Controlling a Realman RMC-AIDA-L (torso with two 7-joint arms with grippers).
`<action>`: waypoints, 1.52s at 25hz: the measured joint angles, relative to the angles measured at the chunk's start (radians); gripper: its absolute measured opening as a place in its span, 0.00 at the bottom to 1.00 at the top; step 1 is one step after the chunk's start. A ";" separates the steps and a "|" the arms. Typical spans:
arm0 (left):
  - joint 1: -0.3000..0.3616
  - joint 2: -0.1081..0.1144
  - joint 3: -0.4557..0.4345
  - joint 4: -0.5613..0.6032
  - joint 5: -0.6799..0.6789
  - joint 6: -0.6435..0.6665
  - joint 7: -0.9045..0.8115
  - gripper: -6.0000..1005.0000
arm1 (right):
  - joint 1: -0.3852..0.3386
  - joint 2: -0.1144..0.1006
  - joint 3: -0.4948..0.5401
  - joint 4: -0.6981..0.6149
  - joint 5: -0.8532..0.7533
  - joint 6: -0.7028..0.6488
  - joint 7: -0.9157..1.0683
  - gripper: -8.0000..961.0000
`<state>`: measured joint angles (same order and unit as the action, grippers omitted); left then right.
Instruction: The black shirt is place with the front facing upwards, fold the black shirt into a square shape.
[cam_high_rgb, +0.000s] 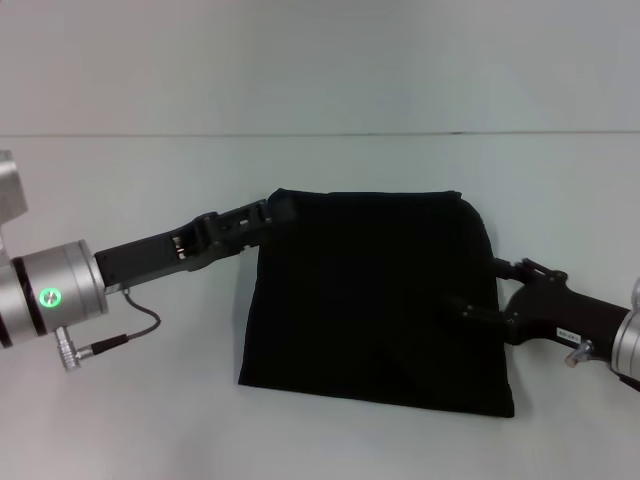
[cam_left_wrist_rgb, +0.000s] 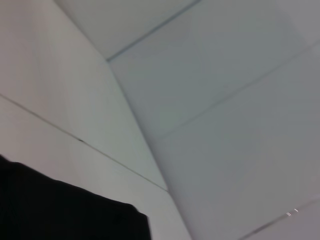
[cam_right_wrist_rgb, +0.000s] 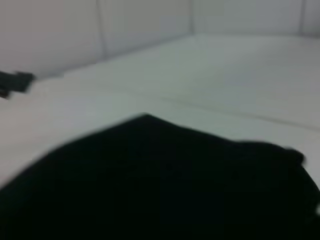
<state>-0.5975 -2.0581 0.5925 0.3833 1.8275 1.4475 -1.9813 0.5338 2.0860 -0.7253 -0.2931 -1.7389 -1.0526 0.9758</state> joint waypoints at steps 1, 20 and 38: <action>0.001 0.001 0.000 0.000 0.002 -0.015 -0.010 0.94 | 0.000 0.000 0.000 0.003 -0.001 0.026 0.004 0.98; -0.081 0.070 0.054 -0.013 0.233 -0.223 -0.356 0.95 | -0.127 -0.019 0.096 -0.159 -0.029 -0.370 -0.018 0.98; -0.155 0.035 0.150 -0.021 0.298 -0.327 -0.424 0.92 | -0.220 0.002 0.104 -0.146 -0.139 -0.435 -0.183 0.98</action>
<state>-0.7528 -2.0232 0.7426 0.3623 2.1255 1.1201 -2.4053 0.3139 2.0876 -0.6213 -0.4393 -1.8777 -1.4880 0.7931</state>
